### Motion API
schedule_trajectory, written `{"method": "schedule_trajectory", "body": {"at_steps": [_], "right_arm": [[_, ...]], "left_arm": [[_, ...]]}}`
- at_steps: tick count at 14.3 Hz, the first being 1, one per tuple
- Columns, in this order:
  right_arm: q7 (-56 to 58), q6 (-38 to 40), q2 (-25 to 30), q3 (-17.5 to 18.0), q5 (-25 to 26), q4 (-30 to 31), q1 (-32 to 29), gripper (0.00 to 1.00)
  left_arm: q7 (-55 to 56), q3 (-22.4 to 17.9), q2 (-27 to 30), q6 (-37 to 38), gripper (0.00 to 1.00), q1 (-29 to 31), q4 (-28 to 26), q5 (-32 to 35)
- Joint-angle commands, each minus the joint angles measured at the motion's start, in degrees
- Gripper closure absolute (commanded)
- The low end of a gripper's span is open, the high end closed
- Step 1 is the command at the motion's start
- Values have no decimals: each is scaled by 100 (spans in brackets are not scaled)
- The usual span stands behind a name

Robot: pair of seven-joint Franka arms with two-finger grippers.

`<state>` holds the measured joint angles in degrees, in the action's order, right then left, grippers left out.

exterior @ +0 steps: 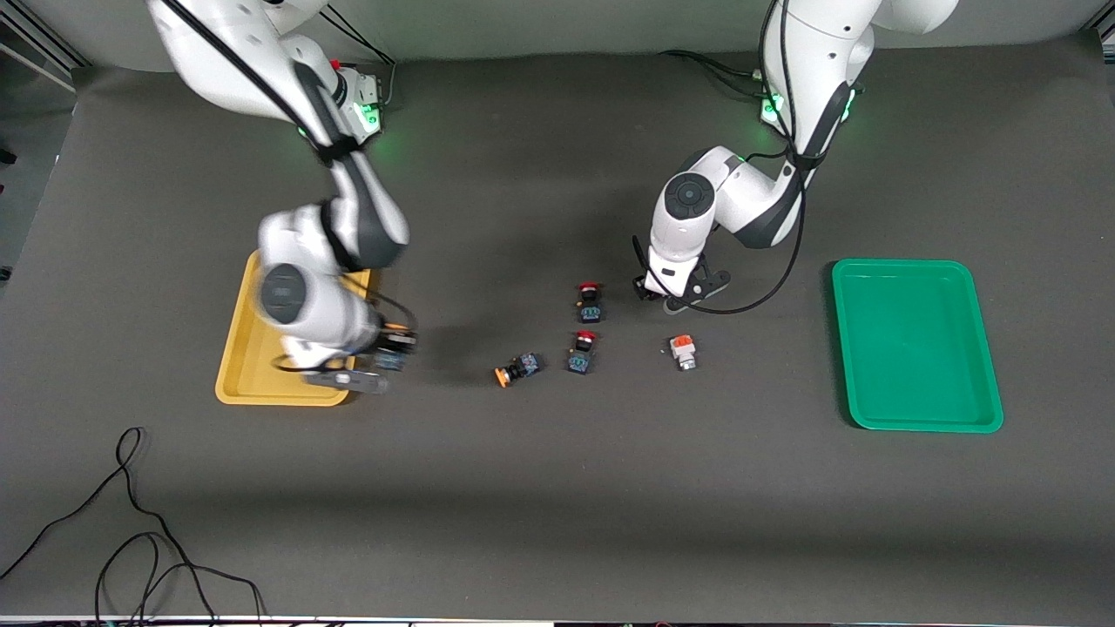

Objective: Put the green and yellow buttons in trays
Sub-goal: 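Carry the orange button to the yellow tray while the left gripper carries green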

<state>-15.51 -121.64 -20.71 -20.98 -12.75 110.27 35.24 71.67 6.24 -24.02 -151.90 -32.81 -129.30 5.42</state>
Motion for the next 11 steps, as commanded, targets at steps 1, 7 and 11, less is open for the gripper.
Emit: {"method": "schedule_trajectory", "body": {"at_steps": [1,7,11], "right_arm": [[1282,255,602,-790,-35,616,54,100],[3518,-2002,323,-1646,-700,2287,18,100],[4169,-2415,-186,-1506,-2106,2358,176,100]], "left_arm": [[119,-88,213,316,100,-33,-8,108],[-1010,-61,1082,2906,100,660,1554,-110],[-3338,-105,1645,3771,100,1669,1637,-375]]}}
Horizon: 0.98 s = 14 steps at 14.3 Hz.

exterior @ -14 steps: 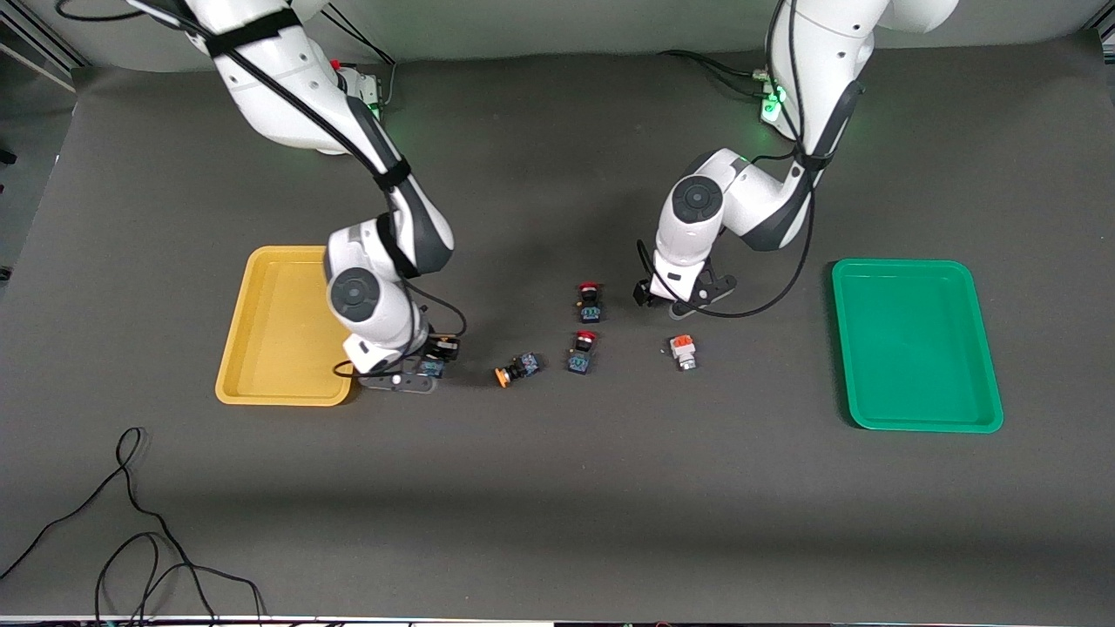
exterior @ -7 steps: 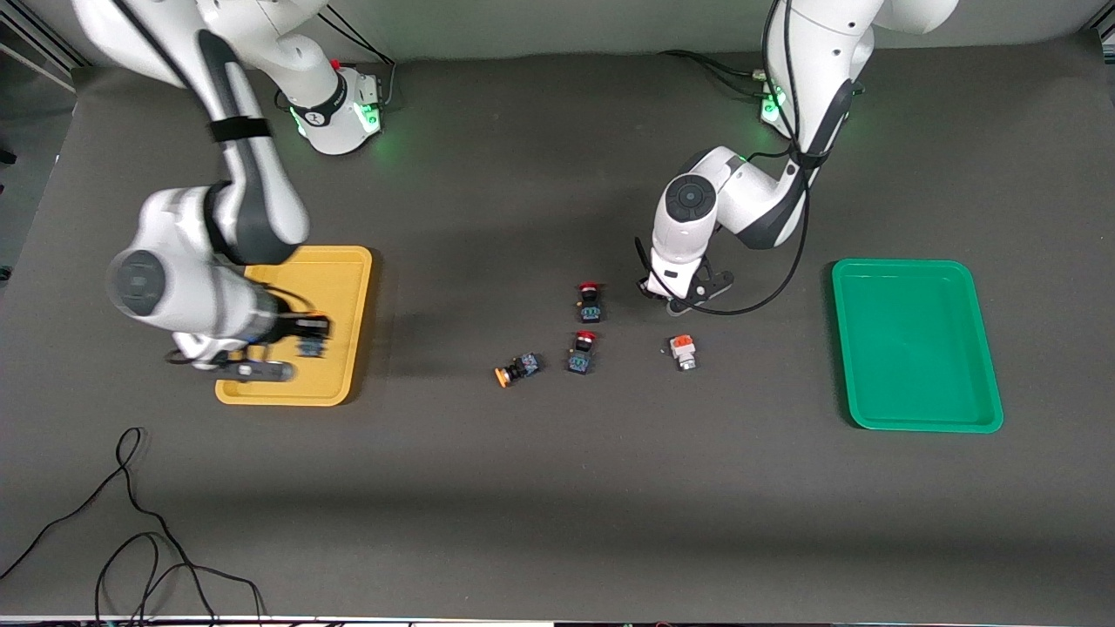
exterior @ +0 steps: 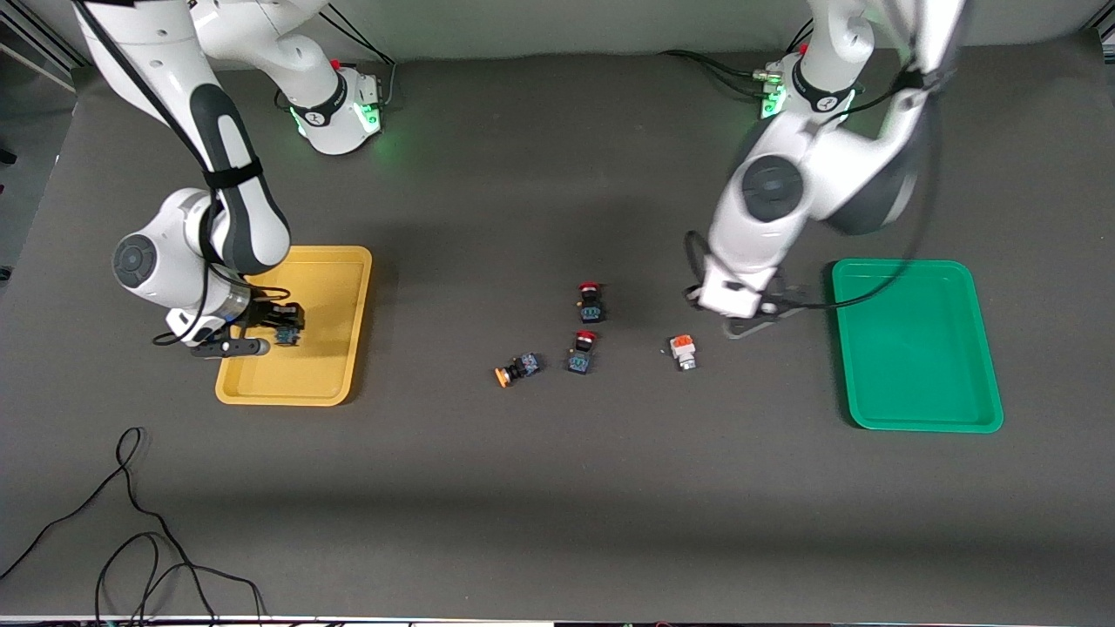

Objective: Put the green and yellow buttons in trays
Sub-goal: 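Carry the orange button to the yellow tray while the left gripper carries green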

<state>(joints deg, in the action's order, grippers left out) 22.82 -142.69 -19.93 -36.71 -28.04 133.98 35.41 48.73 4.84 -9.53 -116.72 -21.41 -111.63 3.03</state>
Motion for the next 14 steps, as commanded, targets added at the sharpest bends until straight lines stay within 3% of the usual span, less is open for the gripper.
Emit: {"method": "schedule_trajectory", "body": {"at_steps": [1,4,5,6,7,9,12,14], "right_arm": [[389,-443,-379,93,-789,-12,377,100],[390,-462,-459,85,-870,-21,502,100],[407,-453,-451,85,-870,-21,502,68],[416,-435,-424,76,-870,-21,502,14],[408,-400,-363,59,-870,-30,502,0],[355,-330,-135,-20,-844,-38,502,0],[294,441,330,-397,-730,-178,520,0],[136,907,621,-600,-275,-406,528,7]], "left_arm": [[-1728,35,249,490,100,915,-131,-136],[-3768,26,355,721,100,2268,-157,-66],[-4401,26,294,625,100,2586,-192,-48],[-4929,26,198,450,100,2928,-236,-48],[-5283,26,119,118,100,3219,-384,-48],[-5497,26,-127,-996,100,3318,-980,-31],[-5418,26,-505,-2693,100,3301,-2035,206],[-5418,26,-708,-3076,100,3327,-2188,215]]}}
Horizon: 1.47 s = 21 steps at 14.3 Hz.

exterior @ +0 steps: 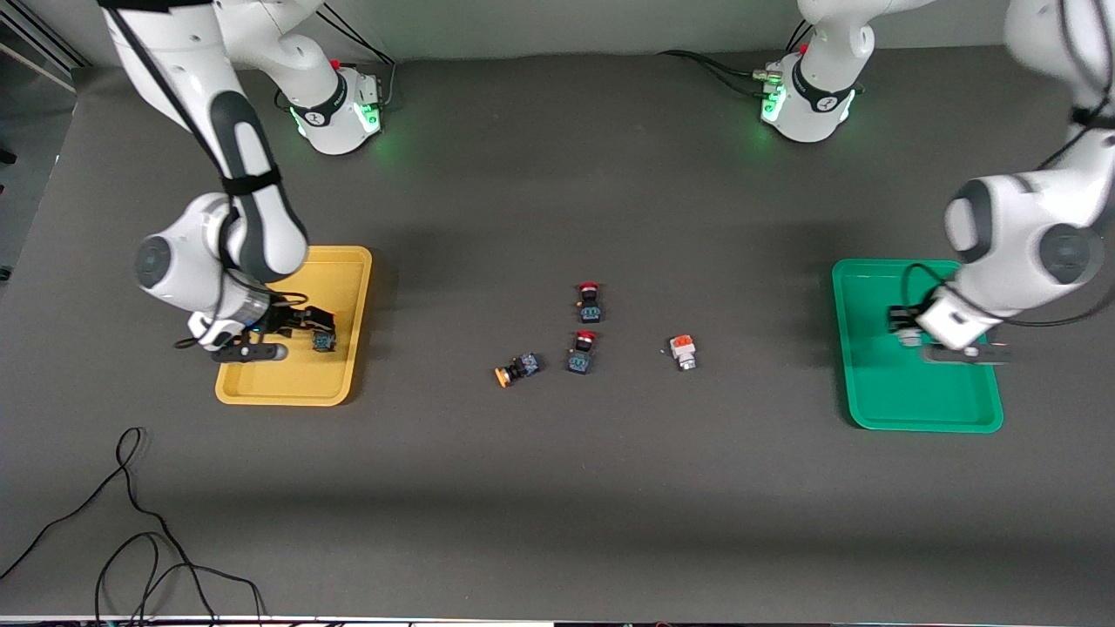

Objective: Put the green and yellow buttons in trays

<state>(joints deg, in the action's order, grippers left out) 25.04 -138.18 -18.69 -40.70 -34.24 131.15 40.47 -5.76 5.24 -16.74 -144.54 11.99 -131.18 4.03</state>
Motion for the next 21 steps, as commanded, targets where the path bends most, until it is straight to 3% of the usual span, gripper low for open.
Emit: {"method": "schedule_trajectory", "body": {"at_steps": [1,2,3,4,5,7,10,12,16,21], "right_arm": [[-478,755,602,-218,748,-394,14,10],[-1065,1245,646,-227,1108,-815,5,10],[-1602,1807,629,-219,1321,-1315,5,10],[-2094,2326,551,-210,1367,-1825,5,10],[-2543,2670,472,-192,1367,-2195,5,10],[-3815,2963,357,-35,1332,-2672,75,8],[-5348,2990,-81,71,1297,-3164,583,6],[-5998,2964,-607,124,1236,-3681,918,6],[-7080,2929,-1794,483,463,-4842,963,8],[-7881,1779,-2832,1318,453,-5003,963,9]], "left_arm": [[40,-23,12,-294,100,-21,-224,115],[31,-14,-14,-303,100,-22,-216,124],[23,-14,-57,-295,80,-39,-155,133],[31,-14,-93,-277,33,-74,-49,133],[23,-14,-76,-242,0,-74,21,133],[14,3,73,657,0,-65,572,133],[23,47,39,2969,0,-109,2196,124],[5,65,48,3605,0,-153,2858,115],[749,56,-154,3599,0,-889,3063,71],[2822,65,-786,2661,0,-2462,3036,-25]]}}
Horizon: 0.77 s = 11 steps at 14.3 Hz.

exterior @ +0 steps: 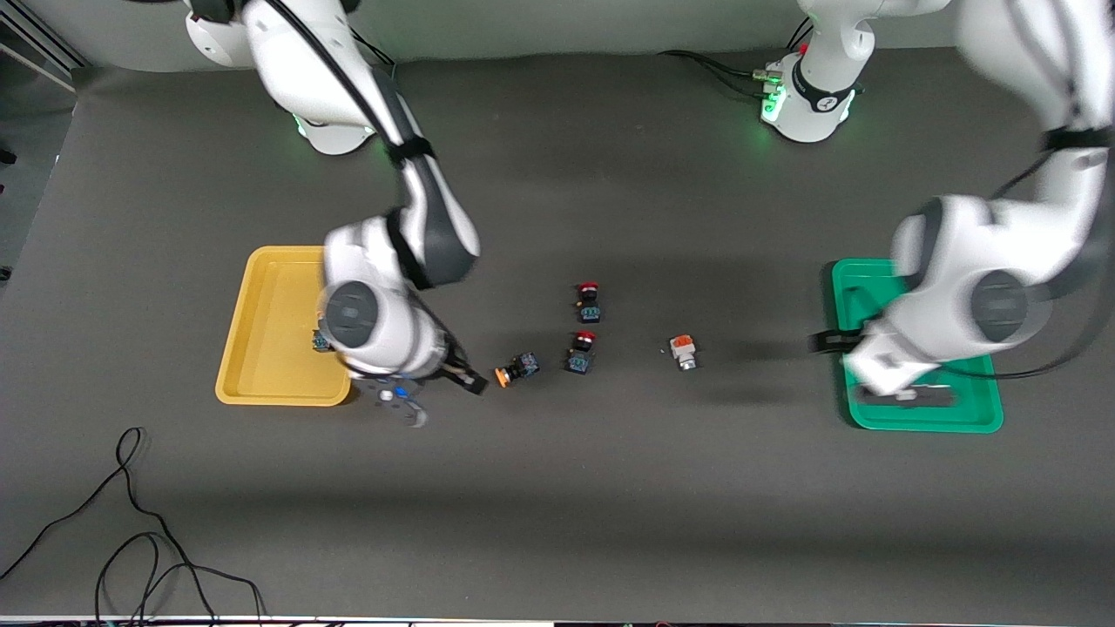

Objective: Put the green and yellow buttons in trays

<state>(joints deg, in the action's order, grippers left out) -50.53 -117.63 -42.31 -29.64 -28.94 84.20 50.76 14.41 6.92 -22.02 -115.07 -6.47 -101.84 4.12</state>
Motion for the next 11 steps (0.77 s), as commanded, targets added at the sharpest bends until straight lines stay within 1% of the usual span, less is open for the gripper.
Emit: {"method": "schedule_trajectory", "body": {"at_steps": [1,3,5,7,9,10,11], "right_arm": [[-387,-478,-593,344,-77,-317,-66,9],[-528,-769,-743,529,-77,-308,-66,9],[-625,-814,-822,565,-77,-299,-58,9],[-887,-823,-866,600,-103,-290,-75,17],[-1038,-823,-919,618,-531,-282,-75,25],[-1038,-823,-911,618,-725,-229,-101,36],[-1047,-823,-911,618,-884,-203,-136,42]], "left_arm": [[1175,-103,-311,-479,0,-880,103,-121],[1712,-103,-373,-727,0,-1363,103,-227],[2230,-103,-399,-981,0,-1637,86,-236],[2767,-112,-539,-1620,0,-1761,-141,-298],[2822,-121,-759,-2307,0,-1770,-493,-272],[2822,-130,-908,-2510,0,-1752,-564,-245],[2831,-156,-1075,-2660,0,-1744,-573,-236]]}}
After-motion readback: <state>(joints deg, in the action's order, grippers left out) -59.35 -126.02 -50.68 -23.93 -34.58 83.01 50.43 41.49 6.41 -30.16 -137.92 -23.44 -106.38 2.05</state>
